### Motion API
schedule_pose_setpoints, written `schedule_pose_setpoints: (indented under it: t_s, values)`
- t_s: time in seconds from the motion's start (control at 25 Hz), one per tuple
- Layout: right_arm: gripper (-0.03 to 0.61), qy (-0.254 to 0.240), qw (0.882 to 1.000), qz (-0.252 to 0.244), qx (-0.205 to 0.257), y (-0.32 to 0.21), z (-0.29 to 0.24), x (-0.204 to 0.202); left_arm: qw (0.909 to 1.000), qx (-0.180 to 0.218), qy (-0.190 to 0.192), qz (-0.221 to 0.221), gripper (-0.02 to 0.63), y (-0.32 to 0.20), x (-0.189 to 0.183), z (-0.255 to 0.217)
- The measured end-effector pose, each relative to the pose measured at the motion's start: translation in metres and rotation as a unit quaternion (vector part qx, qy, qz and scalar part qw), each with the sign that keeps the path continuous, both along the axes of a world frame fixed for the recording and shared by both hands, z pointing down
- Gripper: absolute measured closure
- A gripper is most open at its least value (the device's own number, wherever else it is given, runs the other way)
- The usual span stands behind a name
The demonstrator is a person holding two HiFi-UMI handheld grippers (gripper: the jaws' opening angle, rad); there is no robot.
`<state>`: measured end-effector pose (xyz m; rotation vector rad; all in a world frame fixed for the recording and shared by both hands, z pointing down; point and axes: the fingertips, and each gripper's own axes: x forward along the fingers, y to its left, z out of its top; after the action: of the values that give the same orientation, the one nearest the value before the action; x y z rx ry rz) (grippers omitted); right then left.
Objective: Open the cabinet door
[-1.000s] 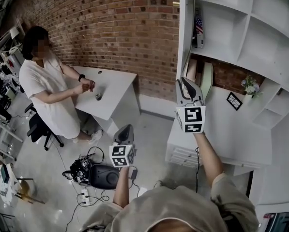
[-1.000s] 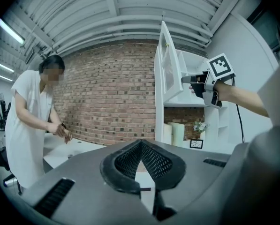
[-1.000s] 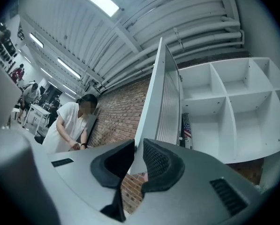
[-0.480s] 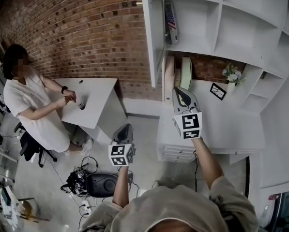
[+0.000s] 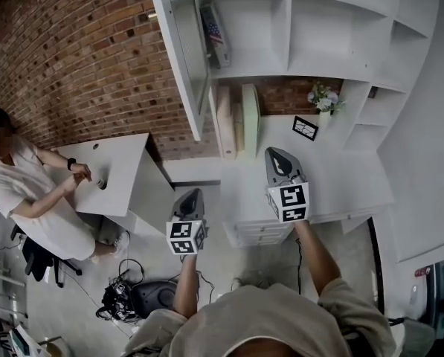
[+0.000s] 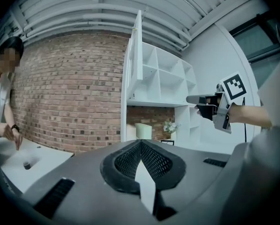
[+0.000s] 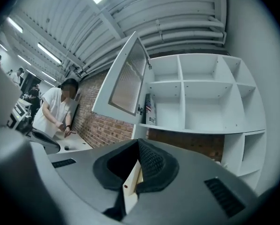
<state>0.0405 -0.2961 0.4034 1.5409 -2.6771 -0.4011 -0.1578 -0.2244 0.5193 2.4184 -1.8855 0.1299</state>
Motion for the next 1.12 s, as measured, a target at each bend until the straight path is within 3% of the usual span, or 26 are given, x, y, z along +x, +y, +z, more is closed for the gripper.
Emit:
schedule_pose_setpoints:
  t_s: [0.6,1.12]
  values:
    - [0.566,0.011,0.993,0.096,-0.069,0.015,0.077,0.117,0.9969,-0.002,-0.005,0.078,0.586,-0.048,0.077,0.001]
    - [0.566,0.013,0.990,0.107,-0.090,0.012,0.100,0.135,0.9969,-0.012,0.000,0.078,0.586,-0.060,0.085,0.010]
